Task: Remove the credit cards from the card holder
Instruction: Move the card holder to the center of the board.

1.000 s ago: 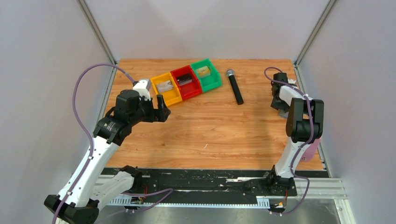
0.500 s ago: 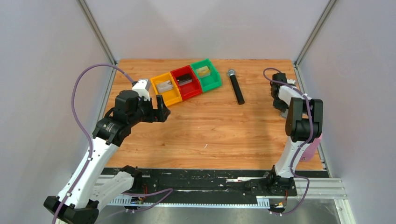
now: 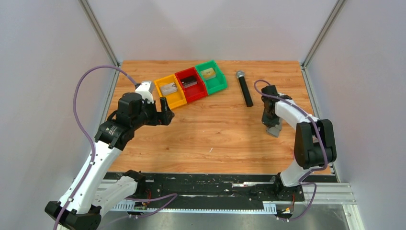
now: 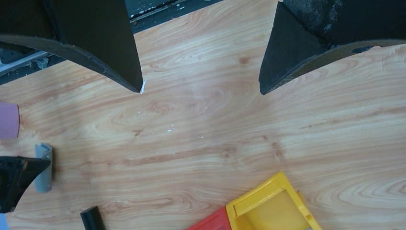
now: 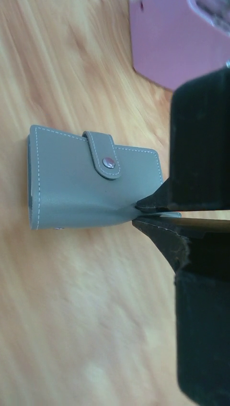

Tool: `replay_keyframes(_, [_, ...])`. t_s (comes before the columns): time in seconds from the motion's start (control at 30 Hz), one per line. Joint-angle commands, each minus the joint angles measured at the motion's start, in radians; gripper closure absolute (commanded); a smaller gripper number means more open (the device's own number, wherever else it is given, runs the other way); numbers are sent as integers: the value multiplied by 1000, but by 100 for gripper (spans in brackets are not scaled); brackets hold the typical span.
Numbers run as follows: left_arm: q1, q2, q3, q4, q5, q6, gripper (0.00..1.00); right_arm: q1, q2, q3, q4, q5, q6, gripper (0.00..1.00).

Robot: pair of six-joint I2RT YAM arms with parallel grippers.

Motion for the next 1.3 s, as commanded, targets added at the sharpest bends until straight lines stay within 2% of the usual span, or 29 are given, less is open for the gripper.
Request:
replay_keyframes(0.0, [2, -2, -2, 14, -10, 3, 0, 135, -97, -79, -67, -143, 138, 100])
replay_keyframes(0.13, [2, 6, 1, 3, -27, -1, 0, 302, -149, -109, -68, -198, 223, 100])
replay_keyframes(0.3, [2, 22, 21, -30, -62, -19, 0, 539, -144, -64, -31, -217, 315, 100])
replay_keyframes(0.43, [2, 26, 17, -58, -94, -31, 0, 707, -77, -13, 42, -214, 342, 99])
replay_keyframes(0.6, [2, 16, -8, -57, -73, -54, 0, 812, 47, 73, 69, -225, 358, 99])
replay_keyframes(0.73, [2, 5, -34, -37, -8, -66, 0, 874, 100, 97, 99, -223, 348, 96])
replay_keyframes(0.83, [2, 2, -53, -27, 12, -81, 0, 882, 97, 89, 112, -234, 347, 88])
replay_keyframes(0.93, [2, 7, -67, -14, 43, -89, 0, 882, 60, 75, 114, -227, 344, 79])
replay_keyframes(1.07, [2, 24, -85, 11, 77, -104, 0, 877, -28, 58, 111, -205, 323, 73])
replay_keyframes(1.27, [2, 63, -91, 60, 135, -142, 0, 830, -114, 10, 112, -164, 286, 70])
